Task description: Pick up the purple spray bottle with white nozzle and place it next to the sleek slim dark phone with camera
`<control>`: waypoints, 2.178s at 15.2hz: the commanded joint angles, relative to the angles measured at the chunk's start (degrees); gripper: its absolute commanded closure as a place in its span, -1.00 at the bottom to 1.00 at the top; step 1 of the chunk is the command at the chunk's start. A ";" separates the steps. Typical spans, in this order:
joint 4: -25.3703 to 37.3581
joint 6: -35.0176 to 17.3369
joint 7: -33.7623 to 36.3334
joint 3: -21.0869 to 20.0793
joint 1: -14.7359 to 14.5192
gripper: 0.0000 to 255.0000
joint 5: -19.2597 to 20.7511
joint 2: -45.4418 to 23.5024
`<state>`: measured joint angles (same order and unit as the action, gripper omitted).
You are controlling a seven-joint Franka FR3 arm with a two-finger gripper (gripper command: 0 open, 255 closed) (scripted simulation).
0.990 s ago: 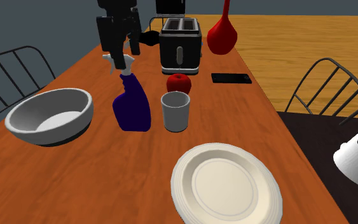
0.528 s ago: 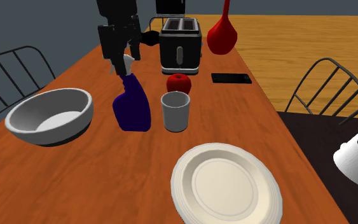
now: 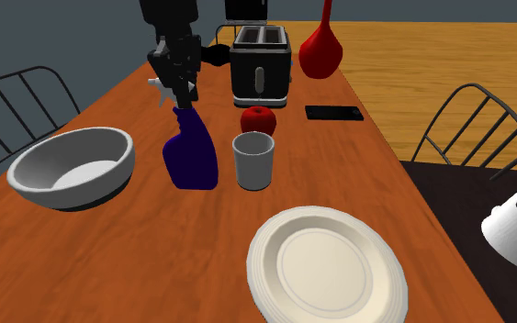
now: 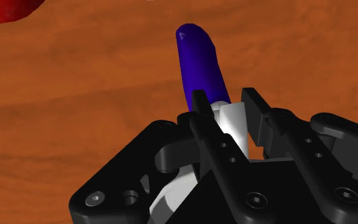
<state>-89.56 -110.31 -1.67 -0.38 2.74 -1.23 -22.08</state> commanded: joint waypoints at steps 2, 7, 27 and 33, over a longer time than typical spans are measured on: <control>0.00 0.01 0.00 0.00 0.00 1.00 0.00 0.00; 1.60 2.08 0.04 0.00 0.00 1.00 0.01 0.48; -3.33 12.17 -5.54 2.19 3.61 1.00 -0.15 15.38; -8.95 15.36 -10.32 4.56 6.14 1.00 0.35 24.10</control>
<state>-97.99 -95.62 -11.13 3.77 8.47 -0.98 0.86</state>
